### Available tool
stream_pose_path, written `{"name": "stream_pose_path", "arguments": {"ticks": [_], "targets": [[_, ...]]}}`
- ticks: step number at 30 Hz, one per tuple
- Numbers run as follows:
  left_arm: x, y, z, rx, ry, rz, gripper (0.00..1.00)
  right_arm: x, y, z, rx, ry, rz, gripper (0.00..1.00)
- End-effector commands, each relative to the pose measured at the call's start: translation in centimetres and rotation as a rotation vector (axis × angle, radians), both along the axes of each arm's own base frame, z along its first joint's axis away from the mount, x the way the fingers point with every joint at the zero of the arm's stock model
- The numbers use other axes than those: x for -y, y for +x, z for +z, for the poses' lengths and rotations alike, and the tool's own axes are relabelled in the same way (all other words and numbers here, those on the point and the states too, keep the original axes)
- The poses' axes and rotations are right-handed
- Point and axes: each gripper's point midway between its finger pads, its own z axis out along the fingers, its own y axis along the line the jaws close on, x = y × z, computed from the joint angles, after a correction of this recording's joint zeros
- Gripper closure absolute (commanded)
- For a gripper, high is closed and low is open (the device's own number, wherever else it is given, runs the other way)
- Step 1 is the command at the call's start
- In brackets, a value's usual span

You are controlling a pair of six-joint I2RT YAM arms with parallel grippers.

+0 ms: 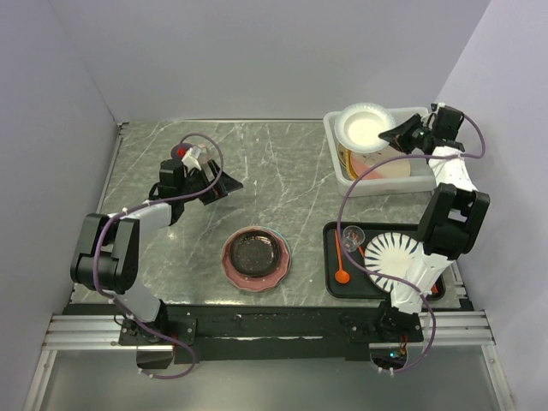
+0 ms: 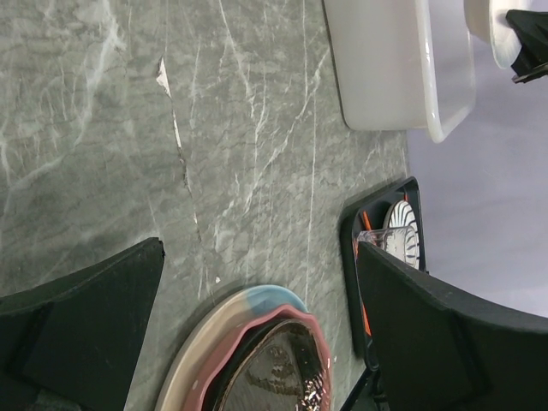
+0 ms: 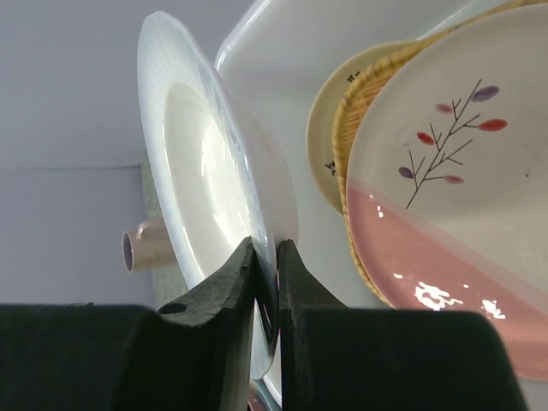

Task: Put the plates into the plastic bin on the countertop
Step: Place the plate in the plastic bin.

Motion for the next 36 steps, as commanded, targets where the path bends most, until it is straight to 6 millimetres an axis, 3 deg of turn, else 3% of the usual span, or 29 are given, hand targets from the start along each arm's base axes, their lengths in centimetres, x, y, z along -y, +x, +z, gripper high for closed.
{"name": "stream_pose_path", "arguments": {"ticks": [1,14,25,29,31,36], "targets": [[0.4,0.9,1.9,0.075,0.003,-0.025,0.01,0.2,0.2,4.3,0.133,0.000,0.016,1.00],[0.6,1.1,1.4,0.059,0.002,-0.035,0.01,2.0,0.7,-1.6,-0.003,0.009,-0.046,1.00],[0.7,1.1,1.1,0.057,-0.007,-0.036,0.01,4.4,0.2,-4.8,-0.121,-0.120,-0.146,0.99],[0.7,1.0,1.1,0.055,-0.012,-0.036,0.01,4.3,0.3,-5.3,-0.137,-0.123,-0.139,0.98],[0.6,0.9,1.1,0.054,-0.006,-0.035,0.01,4.0,0.3,-6.0,-0.156,-0.131,-0.132,0.93],[0.5,0.7,1.2,0.060,-0.001,-0.034,0.01,3.8,0.3,-7.2,-0.220,-0.172,-0.124,0.70]]}}
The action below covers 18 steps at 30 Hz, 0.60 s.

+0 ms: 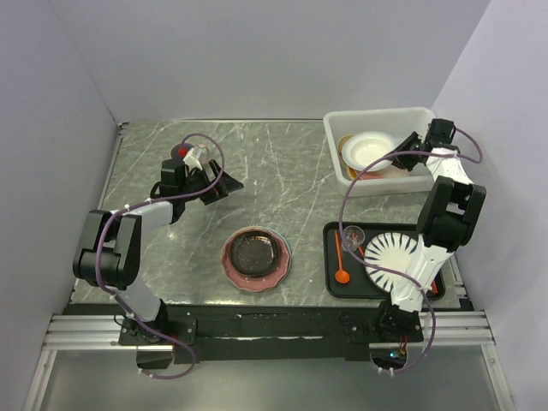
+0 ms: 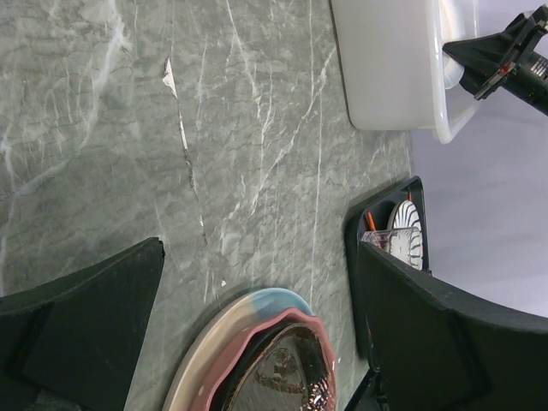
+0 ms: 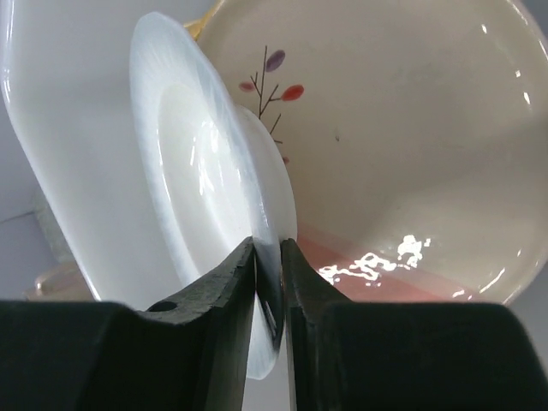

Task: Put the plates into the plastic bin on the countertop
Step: Place the plate in the plastic bin.

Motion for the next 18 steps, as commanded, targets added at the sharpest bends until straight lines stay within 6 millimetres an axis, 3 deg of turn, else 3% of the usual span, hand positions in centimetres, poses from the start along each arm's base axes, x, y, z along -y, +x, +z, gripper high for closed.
{"name": "stream_pose_path", "arguments": {"ticks": [1,2,4,5,8,13,17,18], "targets": [[0.4,0.2,1.8,0.067,-0.007,-0.028,0.01,0.0,1.6,1.5,0.034,-0.059,0.027,0.66],[0.4,0.2,1.8,0.067,-0.007,-0.028,0.01,0.4,1.7,1.4,0.027,-0.082,0.014,0.58],[0.4,0.1,1.7,0.065,-0.006,-0.030,0.01,0.6,1.4,1.2,0.006,-0.104,0.007,0.50],[0.4,0.1,1.7,0.065,-0.006,-0.028,0.01,0.7,1.3,1.2,0.003,-0.113,0.003,0.38],[0.4,0.0,1.7,0.065,-0.008,-0.032,0.01,1.5,0.9,1.2,-0.030,-0.177,-0.032,0.22],[0.4,-0.3,1.6,0.065,-0.007,-0.034,0.01,3.1,0.2,2.6,-0.034,-0.296,-0.115,0.06],[0.4,-0.6,1.3,0.057,0.005,-0.043,0.01,3.6,-0.6,4.1,-0.011,-0.368,-0.167,0.04],[0.3,-0.8,1.2,0.047,0.007,-0.045,0.01,3.2,-0.4,6.2,0.054,-0.391,-0.180,0.04]]}}
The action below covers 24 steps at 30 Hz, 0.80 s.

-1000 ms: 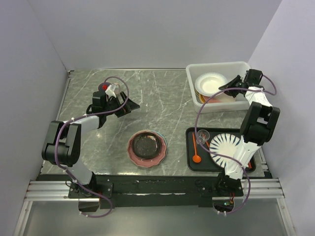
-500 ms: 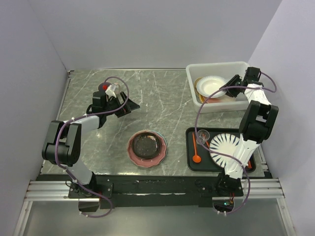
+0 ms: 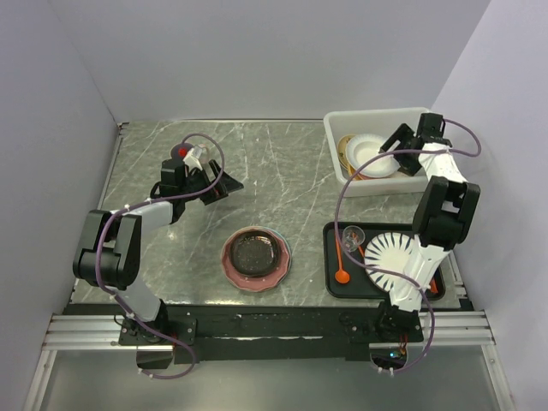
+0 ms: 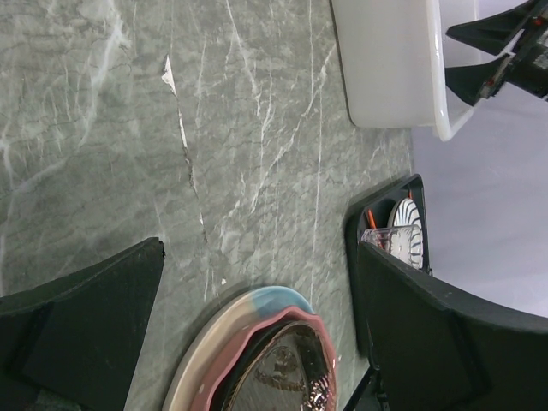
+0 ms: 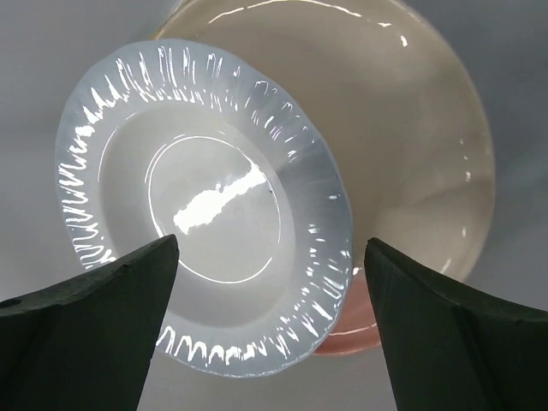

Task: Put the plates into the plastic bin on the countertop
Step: Place the plate in the plastic bin.

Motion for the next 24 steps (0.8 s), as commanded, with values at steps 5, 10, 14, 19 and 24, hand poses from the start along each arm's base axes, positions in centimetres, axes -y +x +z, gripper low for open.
{"name": "stream_pose_path", "arguments": {"ticks": [5,10,14,19,24], "targets": [[0.0,-1.6,0.2,0.027,0.031,-0.041,0.01,-0.4,-1.3,10.9,0.273,-0.230,-0.083,0.00],[-0.2,-2.3,-0.6,0.006,0.041,-0.040,0.01,-2.5,-1.2,13.9,0.328,-0.250,-0.037,0.00],[-0.3,-2.7,-0.9,-0.005,0.048,-0.043,0.01,-4.7,-1.0,14.0,0.325,-0.231,0.021,0.00],[-0.5,-3.4,-1.3,-0.030,0.071,-0.049,0.01,-8.9,-1.8,13.8,0.335,-0.211,0.120,0.00],[-0.6,-5.4,-1.8,-0.064,0.110,-0.059,0.01,-15.4,-3.4,14.3,0.355,-0.185,0.271,0.00]]}}
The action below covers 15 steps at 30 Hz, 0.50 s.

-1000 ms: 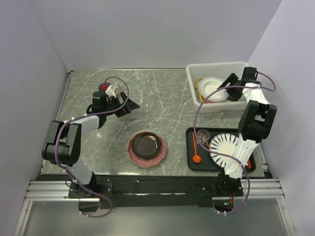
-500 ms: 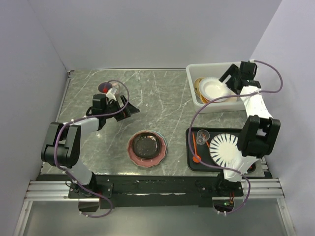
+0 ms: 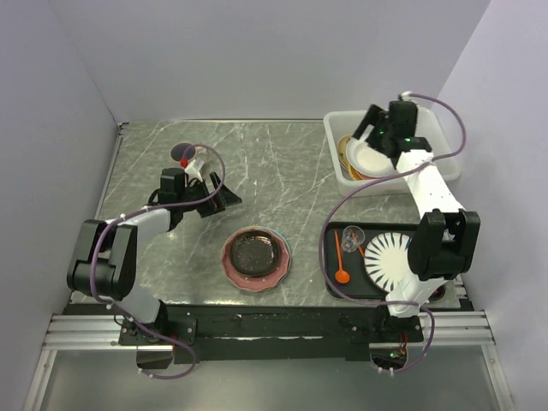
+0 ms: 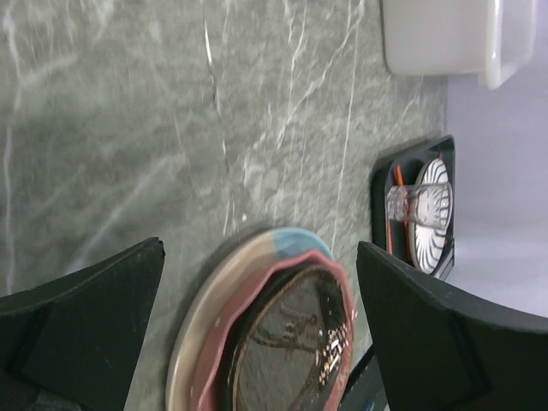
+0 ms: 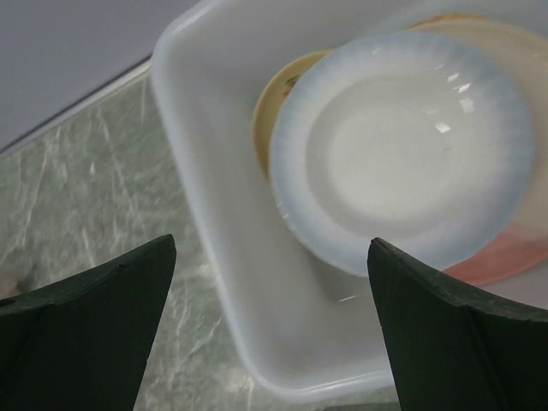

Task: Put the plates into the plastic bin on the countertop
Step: Pick up the plate at the center of the board.

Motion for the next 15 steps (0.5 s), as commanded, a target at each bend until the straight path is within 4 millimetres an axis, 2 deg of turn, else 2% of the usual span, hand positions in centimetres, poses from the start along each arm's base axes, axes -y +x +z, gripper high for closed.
{"name": "stream_pose_path", "arguments": {"ticks": [1,3,4,8,10,11,15], "targets": [[0.0,-1.9,0.2,0.002,0.053,-0.021,0.01,-6.1,-1.9,2.2,0.052,0.013,0.174,0.00],[-0.1,-2.8,-0.4,-0.035,0.083,-0.008,0.01,-7.8,-2.7,2.2,0.048,0.022,0.215,0.00],[-0.1,-3.2,-0.5,-0.042,0.089,-0.008,0.02,-8.4,-3.2,1.6,0.034,0.028,0.237,0.00],[0.1,-5.4,-0.6,-0.052,0.104,-0.002,0.01,-10.5,-5.2,1.3,0.032,0.052,0.312,0.00],[0.0,-6.3,-0.7,-0.068,0.117,0.002,0.01,-11.2,-6.1,0.4,0.015,0.061,0.338,0.00],[0.0,-6.8,-0.2,-0.049,0.117,0.000,0.01,-11.4,-6.4,0.4,0.020,0.067,0.343,0.00],[0.1,-8.5,0.3,-0.058,0.119,0.022,0.02,-11.9,-7.3,-1.3,-0.020,0.074,0.371,0.00]]}}
